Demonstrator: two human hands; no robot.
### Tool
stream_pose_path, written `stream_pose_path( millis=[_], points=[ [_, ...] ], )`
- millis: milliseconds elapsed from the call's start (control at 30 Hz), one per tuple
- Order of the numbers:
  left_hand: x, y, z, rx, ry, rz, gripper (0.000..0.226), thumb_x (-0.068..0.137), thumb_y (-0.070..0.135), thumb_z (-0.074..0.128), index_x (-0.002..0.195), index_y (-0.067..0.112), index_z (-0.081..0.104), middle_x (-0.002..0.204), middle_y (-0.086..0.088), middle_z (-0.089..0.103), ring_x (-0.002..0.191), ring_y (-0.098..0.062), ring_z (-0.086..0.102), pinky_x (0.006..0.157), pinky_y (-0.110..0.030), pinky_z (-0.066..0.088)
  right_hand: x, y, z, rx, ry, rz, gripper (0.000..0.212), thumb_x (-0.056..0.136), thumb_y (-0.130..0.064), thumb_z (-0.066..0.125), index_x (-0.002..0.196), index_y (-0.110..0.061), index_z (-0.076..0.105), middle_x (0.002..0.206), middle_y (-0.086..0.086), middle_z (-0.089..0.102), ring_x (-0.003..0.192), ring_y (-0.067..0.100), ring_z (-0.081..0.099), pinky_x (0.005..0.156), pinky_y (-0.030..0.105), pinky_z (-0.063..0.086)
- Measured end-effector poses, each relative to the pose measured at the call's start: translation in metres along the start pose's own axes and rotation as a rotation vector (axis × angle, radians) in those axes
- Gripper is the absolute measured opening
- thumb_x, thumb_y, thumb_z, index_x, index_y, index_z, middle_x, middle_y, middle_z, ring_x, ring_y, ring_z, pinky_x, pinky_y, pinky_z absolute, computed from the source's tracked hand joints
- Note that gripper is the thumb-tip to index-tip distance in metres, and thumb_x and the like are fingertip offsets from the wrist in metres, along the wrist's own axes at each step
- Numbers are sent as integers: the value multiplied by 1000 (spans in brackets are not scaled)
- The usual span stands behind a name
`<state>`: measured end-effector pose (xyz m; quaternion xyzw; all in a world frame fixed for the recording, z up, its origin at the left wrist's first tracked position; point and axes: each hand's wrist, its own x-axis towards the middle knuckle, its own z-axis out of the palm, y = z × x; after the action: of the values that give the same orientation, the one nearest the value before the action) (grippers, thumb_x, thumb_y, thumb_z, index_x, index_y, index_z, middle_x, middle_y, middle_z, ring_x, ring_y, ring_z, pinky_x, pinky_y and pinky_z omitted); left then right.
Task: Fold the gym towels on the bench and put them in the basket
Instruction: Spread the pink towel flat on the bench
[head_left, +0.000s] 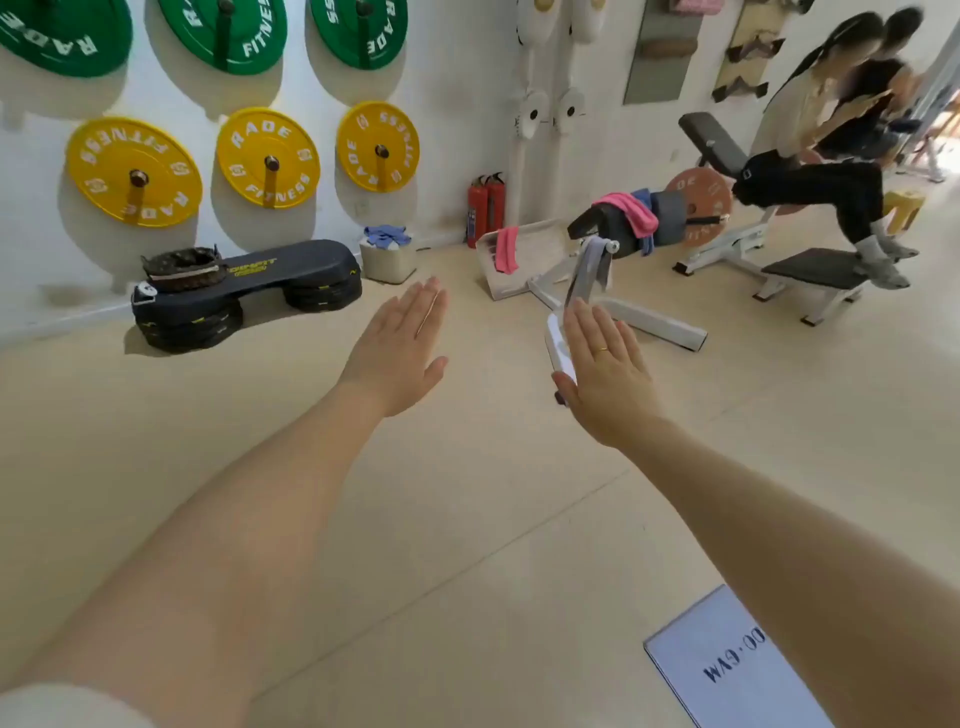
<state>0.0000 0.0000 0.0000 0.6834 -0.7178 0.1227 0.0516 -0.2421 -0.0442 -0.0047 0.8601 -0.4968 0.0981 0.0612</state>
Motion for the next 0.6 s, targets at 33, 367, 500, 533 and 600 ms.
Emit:
stream_pose_path(
  millis=[33, 367, 500, 533, 600],
  points=[
    [2, 5, 7, 31, -19, 18, 70, 97, 37, 29, 147, 8, -12, 156, -9, -17, 145, -23, -10, 119, -36, -1, -5, 3, 8, -18, -28, -12, 67, 100, -40, 24, 149, -12, -12, 159, 3, -15, 146, 19, -15, 115, 32, -13],
    [90, 27, 27, -148, 37, 4, 69, 97, 36, 33, 148, 10, -6, 157, -7, -14, 146, -21, -7, 119, -35, 1, 45, 56, 23, 57, -49, 26, 64, 100, -37, 26, 150, -14, -6, 160, 1, -6, 147, 17, -10, 117, 32, -9],
    [164, 32, 28, -273, 149, -24, 66, 95, 29, 42, 148, 6, 9, 157, -11, 5, 145, -25, 7, 117, -36, 10, 102, 88, 23, 60, 22, 52, 64, 100, -37, 27, 150, -14, -5, 160, 1, -6, 147, 18, -10, 117, 33, -9],
    [183, 34, 32, -295, 164, -19, 65, 94, 27, 44, 147, 5, 13, 157, -12, 10, 145, -25, 11, 116, -36, 13, 115, 97, 28, 62, 27, 64, 64, 100, -38, 27, 150, -15, -5, 160, 1, -6, 147, 18, -9, 117, 32, -9],
    [222, 34, 44, -288, 177, 25, 62, 93, 24, 46, 145, 3, 21, 155, -14, 18, 142, -27, 19, 115, -37, 18, 145, 115, 41, 58, 26, 85, 64, 100, -38, 28, 150, -15, -4, 160, 1, -5, 148, 18, -8, 117, 32, -8]
  ],
)
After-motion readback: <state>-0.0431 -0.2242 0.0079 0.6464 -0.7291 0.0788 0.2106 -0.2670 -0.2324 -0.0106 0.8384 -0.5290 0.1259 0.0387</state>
